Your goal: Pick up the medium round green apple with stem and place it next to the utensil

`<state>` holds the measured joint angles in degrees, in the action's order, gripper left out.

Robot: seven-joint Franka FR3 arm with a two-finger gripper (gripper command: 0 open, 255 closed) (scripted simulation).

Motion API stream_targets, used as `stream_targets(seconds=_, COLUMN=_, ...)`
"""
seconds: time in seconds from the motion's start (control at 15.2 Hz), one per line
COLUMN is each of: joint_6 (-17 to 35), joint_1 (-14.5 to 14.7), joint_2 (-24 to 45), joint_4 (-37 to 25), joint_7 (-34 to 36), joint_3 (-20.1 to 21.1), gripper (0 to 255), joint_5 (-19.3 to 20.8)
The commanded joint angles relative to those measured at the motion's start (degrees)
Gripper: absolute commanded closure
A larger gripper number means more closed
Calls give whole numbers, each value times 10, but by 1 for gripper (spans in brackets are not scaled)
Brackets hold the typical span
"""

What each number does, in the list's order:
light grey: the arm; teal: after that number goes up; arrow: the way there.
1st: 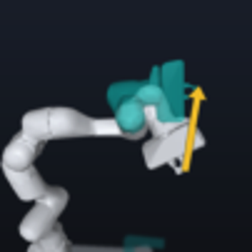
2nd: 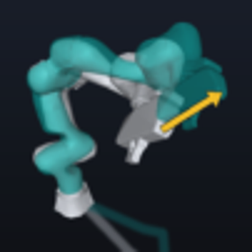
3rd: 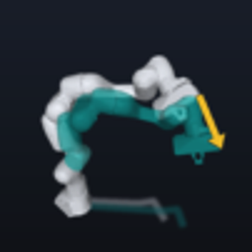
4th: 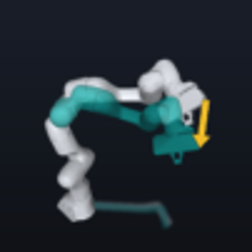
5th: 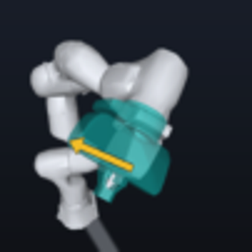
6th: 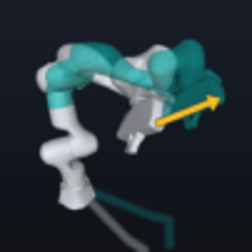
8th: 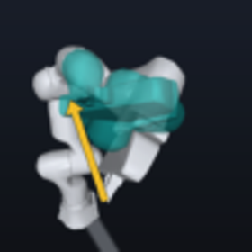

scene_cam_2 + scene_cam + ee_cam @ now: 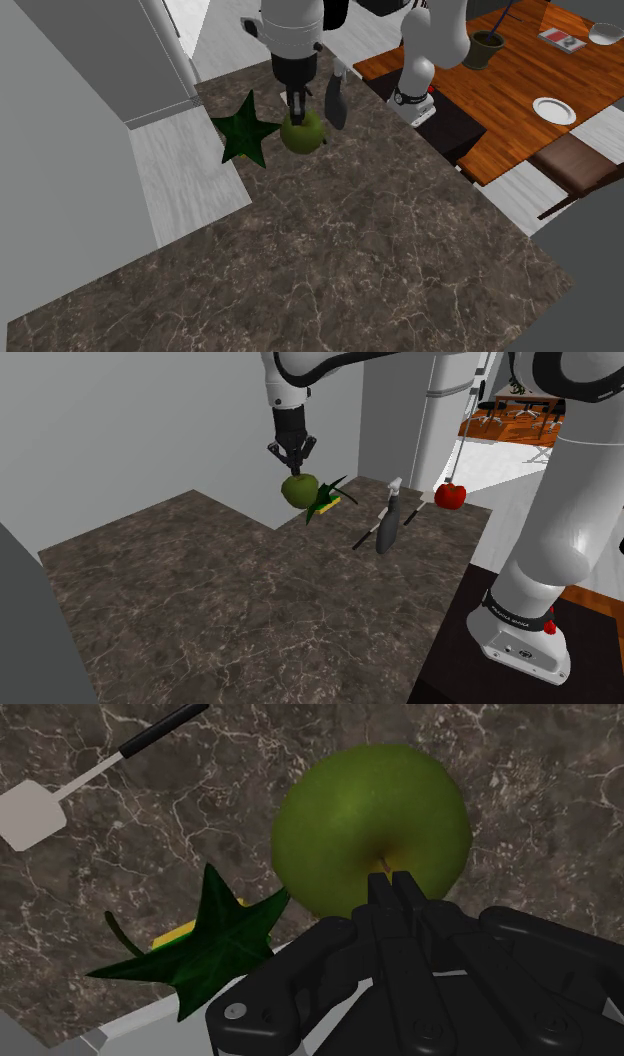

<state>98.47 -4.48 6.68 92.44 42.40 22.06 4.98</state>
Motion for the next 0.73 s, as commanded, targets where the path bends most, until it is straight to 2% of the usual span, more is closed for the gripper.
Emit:
stream_targets(seconds=0.0, joint_6=8, joint_1=-20, joint_2=-21, joint_4=25, joint_7=-35, joint_3=-14, gripper=255, joint_5=-9)
stream_targets(seconds=0.66, joint_6=25, joint_1=-94, joint_2=-68, joint_4=81, joint_7=-176, joint_3=-80, gripper=255, joint_5=-27)
